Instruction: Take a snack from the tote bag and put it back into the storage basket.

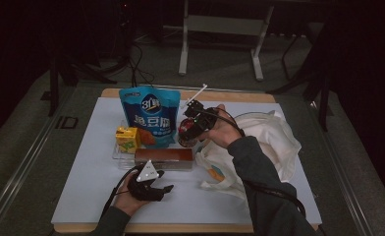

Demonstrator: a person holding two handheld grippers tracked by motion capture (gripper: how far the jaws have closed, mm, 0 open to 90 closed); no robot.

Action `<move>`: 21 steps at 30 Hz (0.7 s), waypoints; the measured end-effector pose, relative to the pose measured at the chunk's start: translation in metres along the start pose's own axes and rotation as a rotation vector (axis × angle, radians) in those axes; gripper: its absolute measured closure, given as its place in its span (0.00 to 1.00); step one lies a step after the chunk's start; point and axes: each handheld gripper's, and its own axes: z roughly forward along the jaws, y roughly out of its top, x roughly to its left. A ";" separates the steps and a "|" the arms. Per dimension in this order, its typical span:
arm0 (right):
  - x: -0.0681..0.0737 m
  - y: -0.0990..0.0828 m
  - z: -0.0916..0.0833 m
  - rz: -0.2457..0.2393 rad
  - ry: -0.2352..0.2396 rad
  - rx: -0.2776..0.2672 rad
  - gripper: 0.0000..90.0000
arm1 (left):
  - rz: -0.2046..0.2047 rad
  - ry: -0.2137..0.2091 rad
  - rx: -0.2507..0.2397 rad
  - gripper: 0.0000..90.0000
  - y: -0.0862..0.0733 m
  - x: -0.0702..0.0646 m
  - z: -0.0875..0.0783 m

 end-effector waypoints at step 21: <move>0.004 0.007 0.025 0.005 -0.003 0.019 0.28 | 0.002 0.001 0.001 0.41 0.000 0.000 0.000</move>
